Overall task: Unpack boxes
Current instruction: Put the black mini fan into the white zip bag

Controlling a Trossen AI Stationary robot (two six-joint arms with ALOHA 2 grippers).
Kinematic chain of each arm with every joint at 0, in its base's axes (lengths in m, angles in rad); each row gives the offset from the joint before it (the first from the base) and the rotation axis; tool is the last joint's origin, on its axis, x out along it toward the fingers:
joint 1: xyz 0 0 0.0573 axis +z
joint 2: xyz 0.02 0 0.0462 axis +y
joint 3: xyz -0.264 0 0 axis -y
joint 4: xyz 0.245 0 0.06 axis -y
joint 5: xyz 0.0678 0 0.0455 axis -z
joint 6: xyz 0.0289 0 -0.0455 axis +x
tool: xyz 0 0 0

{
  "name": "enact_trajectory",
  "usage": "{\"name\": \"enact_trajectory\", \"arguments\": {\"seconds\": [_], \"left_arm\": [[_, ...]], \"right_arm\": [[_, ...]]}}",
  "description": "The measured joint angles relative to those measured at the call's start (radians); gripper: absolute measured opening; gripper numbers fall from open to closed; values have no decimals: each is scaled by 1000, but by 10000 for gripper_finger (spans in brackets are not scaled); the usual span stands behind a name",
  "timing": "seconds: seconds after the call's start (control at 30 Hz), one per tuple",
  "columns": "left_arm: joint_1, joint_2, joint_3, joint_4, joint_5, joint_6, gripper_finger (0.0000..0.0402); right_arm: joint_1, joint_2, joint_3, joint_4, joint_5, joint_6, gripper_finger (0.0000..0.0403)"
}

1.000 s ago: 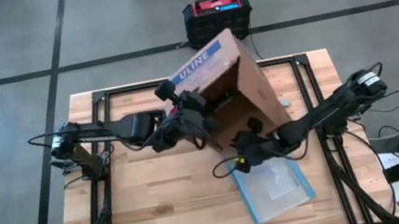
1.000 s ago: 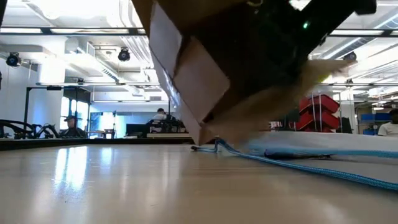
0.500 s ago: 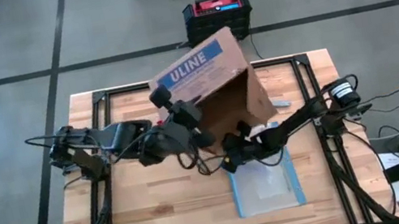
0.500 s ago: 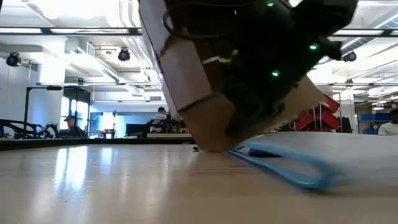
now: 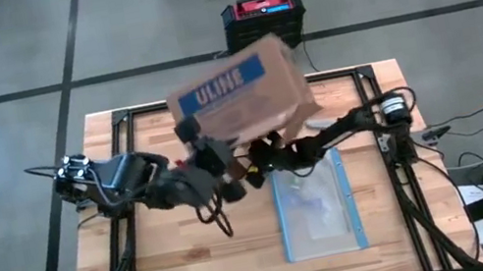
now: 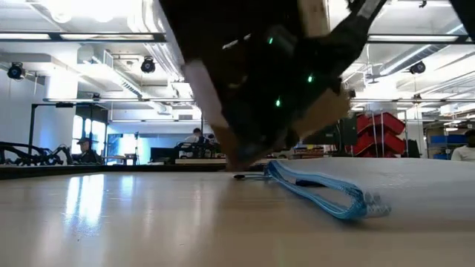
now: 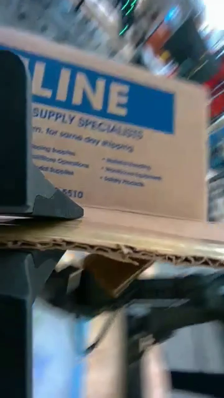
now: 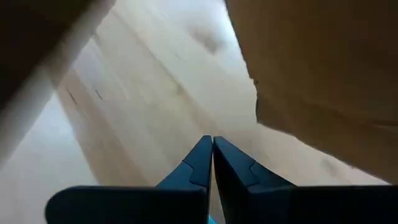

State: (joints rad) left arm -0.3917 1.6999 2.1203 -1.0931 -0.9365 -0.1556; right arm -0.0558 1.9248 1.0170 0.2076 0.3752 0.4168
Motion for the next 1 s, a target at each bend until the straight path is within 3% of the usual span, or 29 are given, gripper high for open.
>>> {"name": "enact_trajectory", "arguments": {"seconds": [0.13,0.33,0.67,1.0], "left_arm": [[-1,2,-43,-198,161,-213,0],[-13,5,-212,-161,321,-278,0],[-11,-13,-430,-182,339,-336,0],[-7,-94,-451,-320,325,-417,0]], "right_arm": [[-31,82,34,15,-90,41,0],[-33,120,93,7,-110,58,0],[-19,116,171,-136,-203,-20,0],[105,33,170,-231,-228,-34,0]]}}
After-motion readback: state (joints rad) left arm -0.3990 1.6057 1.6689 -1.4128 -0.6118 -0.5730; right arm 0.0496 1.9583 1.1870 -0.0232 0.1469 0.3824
